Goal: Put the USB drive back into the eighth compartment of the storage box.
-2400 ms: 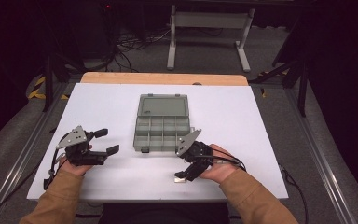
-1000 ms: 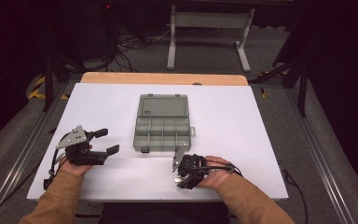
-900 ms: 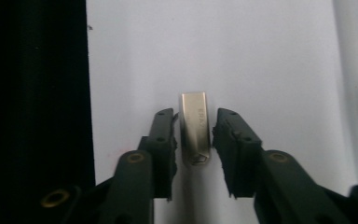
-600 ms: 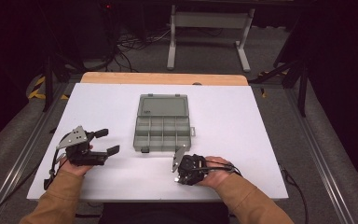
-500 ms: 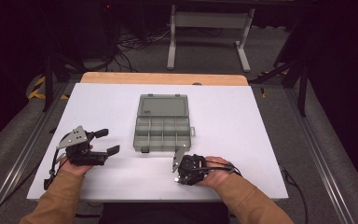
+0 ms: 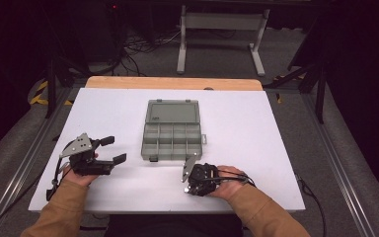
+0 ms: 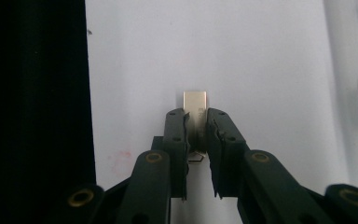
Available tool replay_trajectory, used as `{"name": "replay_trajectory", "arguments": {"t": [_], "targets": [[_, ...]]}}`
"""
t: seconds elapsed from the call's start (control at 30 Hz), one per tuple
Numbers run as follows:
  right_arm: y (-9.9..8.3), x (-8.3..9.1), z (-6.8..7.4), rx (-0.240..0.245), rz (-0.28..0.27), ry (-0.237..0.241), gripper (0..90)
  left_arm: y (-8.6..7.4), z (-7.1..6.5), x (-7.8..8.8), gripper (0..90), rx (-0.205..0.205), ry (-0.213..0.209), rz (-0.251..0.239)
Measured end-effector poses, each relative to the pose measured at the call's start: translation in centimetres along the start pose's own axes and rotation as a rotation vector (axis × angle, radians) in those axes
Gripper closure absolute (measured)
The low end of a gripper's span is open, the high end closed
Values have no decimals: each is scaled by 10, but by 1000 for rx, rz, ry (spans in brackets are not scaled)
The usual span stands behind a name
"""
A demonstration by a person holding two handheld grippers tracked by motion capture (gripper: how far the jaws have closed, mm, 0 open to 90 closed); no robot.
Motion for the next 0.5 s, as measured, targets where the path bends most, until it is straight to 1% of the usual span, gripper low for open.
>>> {"name": "replay_trajectory", "arguments": {"t": [0.1, 0.17, 0.2, 0.27, 0.33, 0.37, 0.4, 0.43, 0.47, 0.5], "targets": [[2, 3, 0, -6, -9, -5, 787, 0, 0, 0, 169, -1, -1, -1], [4, 6, -2, 4, -22, -11, 787, 0, 0, 0, 169, -1, 0, -2], [5, 8, -2, -6, -27, -9, 787, 0, 0, 0, 169, 0, 0, -3], [7, 11, -4, 3, -38, -22, 787, 0, 0, 0, 169, 2, -1, -5], [9, 15, -5, -1, -47, -26, 787, 0, 0, 0, 169, 1, -1, -5], [10, 16, -7, 5, -55, -30, 787, 0, 0, 0, 169, 1, -1, -4], [12, 18, -7, -3, -62, -29, 787, 0, 0, 0, 169, 1, -1, -4], [12, 20, -9, -2, -65, -39, 787, 0, 0, 0, 169, 1, -1, -4], [13, 21, -10, 6, -78, -43, 787, 0, 0, 0, 169, 2, -1, -5], [14, 23, -11, -3, -78, -45, 787, 1, 1, 0, 169, -2, -1, -5]]}}
Point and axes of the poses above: each handheld gripper's, and its own axes: x roughly backward along the jaws, y roughly out of its top, z roughly to its left, the point moved 5 cm from there along -x, roughly forward along the jaws, and after that the axes turned 14 degrees about -z, right-handed, at the moved point
